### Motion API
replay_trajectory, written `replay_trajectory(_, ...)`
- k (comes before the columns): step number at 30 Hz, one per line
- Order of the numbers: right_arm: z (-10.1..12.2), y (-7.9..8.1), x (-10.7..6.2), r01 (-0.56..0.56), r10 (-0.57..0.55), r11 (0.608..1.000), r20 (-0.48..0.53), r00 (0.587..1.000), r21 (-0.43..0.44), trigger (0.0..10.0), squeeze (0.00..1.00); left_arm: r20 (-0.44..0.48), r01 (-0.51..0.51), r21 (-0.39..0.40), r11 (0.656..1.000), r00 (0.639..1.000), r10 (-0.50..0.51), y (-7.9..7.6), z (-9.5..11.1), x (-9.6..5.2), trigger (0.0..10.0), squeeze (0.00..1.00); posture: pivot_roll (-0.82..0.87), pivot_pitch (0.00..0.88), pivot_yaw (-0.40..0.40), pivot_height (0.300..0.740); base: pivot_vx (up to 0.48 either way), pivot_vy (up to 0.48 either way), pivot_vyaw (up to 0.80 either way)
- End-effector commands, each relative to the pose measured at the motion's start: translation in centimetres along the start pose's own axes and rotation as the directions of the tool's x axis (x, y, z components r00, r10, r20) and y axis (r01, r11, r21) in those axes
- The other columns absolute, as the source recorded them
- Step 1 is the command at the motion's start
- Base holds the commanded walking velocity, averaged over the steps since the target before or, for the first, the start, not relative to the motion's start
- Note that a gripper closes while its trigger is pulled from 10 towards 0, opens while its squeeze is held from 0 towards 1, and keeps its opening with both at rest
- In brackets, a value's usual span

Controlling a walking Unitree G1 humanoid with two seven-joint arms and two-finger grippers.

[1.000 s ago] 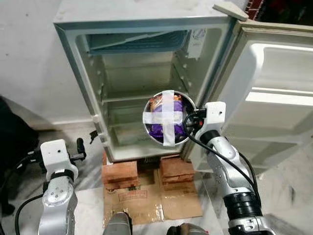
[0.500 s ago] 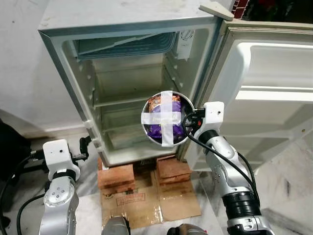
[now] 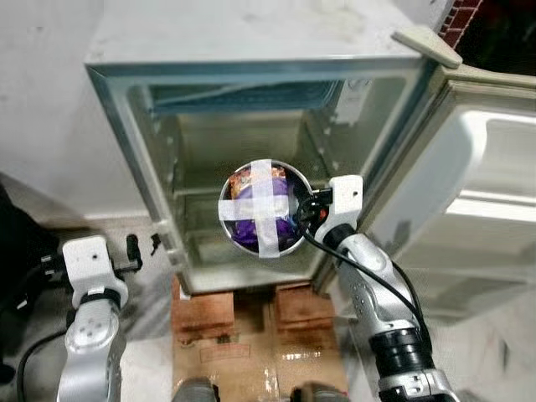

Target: Restocking fridge

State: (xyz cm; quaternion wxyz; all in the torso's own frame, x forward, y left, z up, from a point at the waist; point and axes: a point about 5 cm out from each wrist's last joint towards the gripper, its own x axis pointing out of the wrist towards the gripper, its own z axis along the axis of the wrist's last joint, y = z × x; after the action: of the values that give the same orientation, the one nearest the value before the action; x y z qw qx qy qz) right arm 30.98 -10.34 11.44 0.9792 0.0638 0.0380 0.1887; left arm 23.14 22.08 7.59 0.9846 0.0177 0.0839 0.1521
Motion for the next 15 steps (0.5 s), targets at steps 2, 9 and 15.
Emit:
replay_trajectory(2, 0.1, -1.0, -0.4, 0.03, -0.03, 1.0, 0.001, 1.0, 0.005, 10.0, 0.0, -0.019, 0.02, -0.005, 1.0, 1.0, -0.02, -0.5, -0.4, -0.2, 10.0, 0.0, 0.02, 0.081, -0.047, 0.74, 0.0, 0.0, 0.0)
replay_trajectory(9, -0.4, -1.0, -0.7, 0.037, -0.037, 0.999, -0.019, 0.999, 0.011, 10.0, 0.0, -0.021, 0.015, -0.005, 1.0, 1.0, -0.015, -0.5, -0.4, -0.2, 10.0, 0.0, 0.03, 0.079, -0.047, 0.74, 0.0, 0.0, 0.0)
replay_trajectory(15, -1.4, -1.1, -0.4, 0.064, -0.06, 0.997, -0.084, 0.995, 0.053, 10.0, 0.0, -0.021, 0.001, -0.004, 1.0, 1.0, -0.001, -0.4, -0.3, -0.4, 10.0, 0.0, 0.04, 0.087, -0.052, 0.74, 0.0, 0.0, 0.0)
